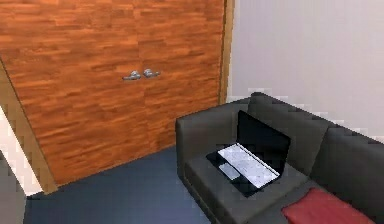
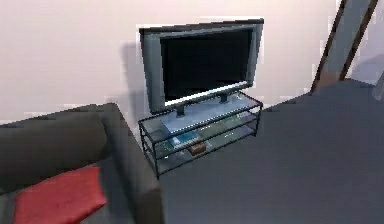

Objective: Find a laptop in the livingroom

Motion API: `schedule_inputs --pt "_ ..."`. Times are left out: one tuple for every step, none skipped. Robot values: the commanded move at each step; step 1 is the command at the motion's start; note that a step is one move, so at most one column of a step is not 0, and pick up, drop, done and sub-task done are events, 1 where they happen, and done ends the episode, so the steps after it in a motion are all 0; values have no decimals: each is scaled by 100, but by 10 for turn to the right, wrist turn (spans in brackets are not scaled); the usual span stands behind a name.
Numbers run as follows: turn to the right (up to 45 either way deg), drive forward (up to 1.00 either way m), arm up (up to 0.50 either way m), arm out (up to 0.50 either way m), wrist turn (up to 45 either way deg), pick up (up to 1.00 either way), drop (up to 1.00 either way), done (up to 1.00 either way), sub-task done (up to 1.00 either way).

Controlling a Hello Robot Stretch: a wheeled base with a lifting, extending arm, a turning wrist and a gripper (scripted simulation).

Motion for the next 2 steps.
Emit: schedule_inputs --pt "0 5 0 0 0 0 0 0 0" --pt "150 0 0 0 0 0 0 0 0"
